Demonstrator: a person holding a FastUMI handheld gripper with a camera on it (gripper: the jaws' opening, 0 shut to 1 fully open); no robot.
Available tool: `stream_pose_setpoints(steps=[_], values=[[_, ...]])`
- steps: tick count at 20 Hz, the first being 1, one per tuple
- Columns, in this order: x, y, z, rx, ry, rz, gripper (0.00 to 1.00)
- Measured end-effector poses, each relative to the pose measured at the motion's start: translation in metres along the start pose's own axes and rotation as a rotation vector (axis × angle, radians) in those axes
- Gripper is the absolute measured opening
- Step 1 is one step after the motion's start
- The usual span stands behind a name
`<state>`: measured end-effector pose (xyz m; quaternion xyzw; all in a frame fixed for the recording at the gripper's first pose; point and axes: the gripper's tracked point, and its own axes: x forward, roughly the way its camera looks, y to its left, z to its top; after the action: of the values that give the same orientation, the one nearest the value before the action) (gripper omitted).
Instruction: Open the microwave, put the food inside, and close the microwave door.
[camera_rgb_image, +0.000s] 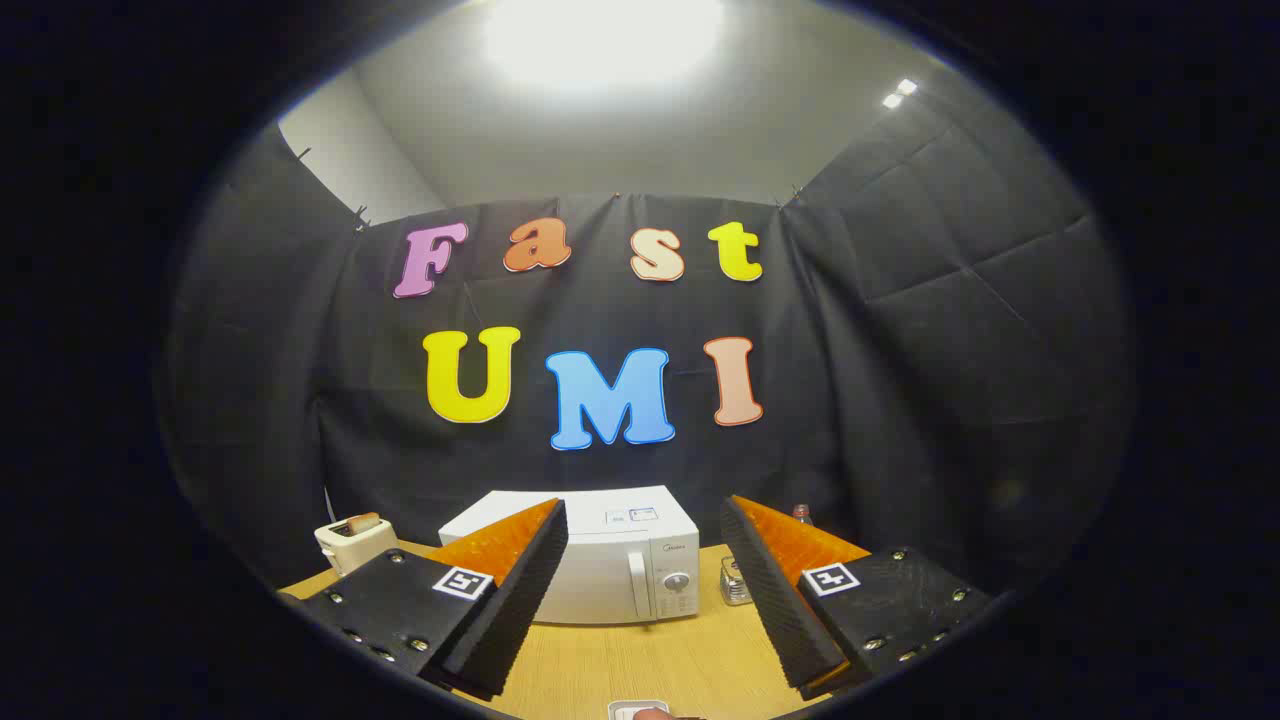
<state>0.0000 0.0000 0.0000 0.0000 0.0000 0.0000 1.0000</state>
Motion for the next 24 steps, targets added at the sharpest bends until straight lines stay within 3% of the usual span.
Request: stream_pose_setpoints(steps=[10,24], values=[[0.023,-0.001,-0.008,-0.027,0.015,0.000,0.97],[0.149,0.007,-0.083,0.008,0.141,0.083,0.97]])
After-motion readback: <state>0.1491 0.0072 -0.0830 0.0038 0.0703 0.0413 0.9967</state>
